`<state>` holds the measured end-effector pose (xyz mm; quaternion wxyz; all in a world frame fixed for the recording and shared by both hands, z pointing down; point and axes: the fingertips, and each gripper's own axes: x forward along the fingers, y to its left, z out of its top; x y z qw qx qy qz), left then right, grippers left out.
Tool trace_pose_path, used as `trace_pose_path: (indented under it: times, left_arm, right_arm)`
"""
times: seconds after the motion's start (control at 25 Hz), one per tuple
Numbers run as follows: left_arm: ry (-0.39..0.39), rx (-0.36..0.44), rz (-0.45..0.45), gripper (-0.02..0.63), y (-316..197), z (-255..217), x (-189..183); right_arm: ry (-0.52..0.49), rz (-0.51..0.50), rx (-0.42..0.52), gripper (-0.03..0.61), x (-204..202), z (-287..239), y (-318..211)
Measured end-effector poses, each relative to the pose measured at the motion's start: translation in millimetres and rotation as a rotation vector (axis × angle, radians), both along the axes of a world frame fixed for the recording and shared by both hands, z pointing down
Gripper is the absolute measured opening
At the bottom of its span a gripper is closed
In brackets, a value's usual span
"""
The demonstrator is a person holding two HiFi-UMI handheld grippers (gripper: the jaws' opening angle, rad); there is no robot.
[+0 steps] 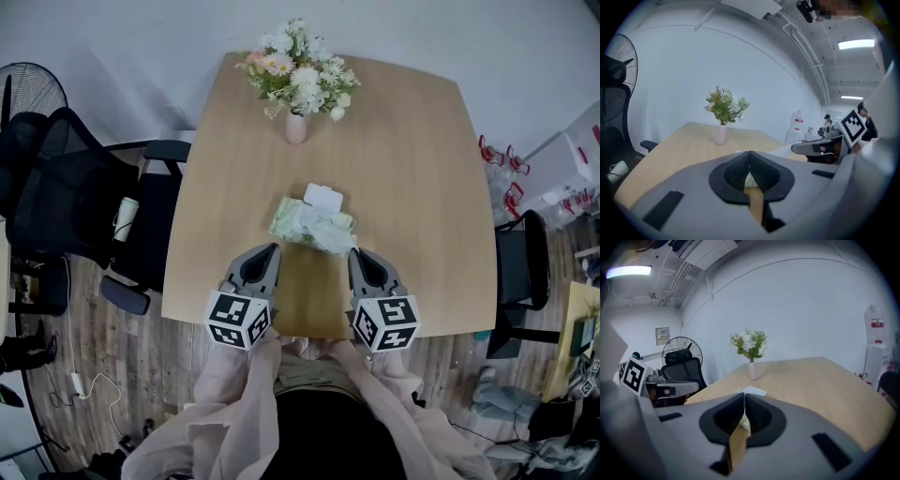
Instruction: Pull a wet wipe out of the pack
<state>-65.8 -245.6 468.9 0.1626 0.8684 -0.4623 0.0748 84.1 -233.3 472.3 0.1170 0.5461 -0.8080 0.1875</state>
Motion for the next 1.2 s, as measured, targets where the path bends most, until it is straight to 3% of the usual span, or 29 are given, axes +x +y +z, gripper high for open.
trace_pose_path:
  times: [1.2]
  left_arm:
    - [-0.003,0.018,0.024,0.011,3,-13,19]
  right_arm:
    - [-0.003,0.040,0.070,0.014,34,-35,-1]
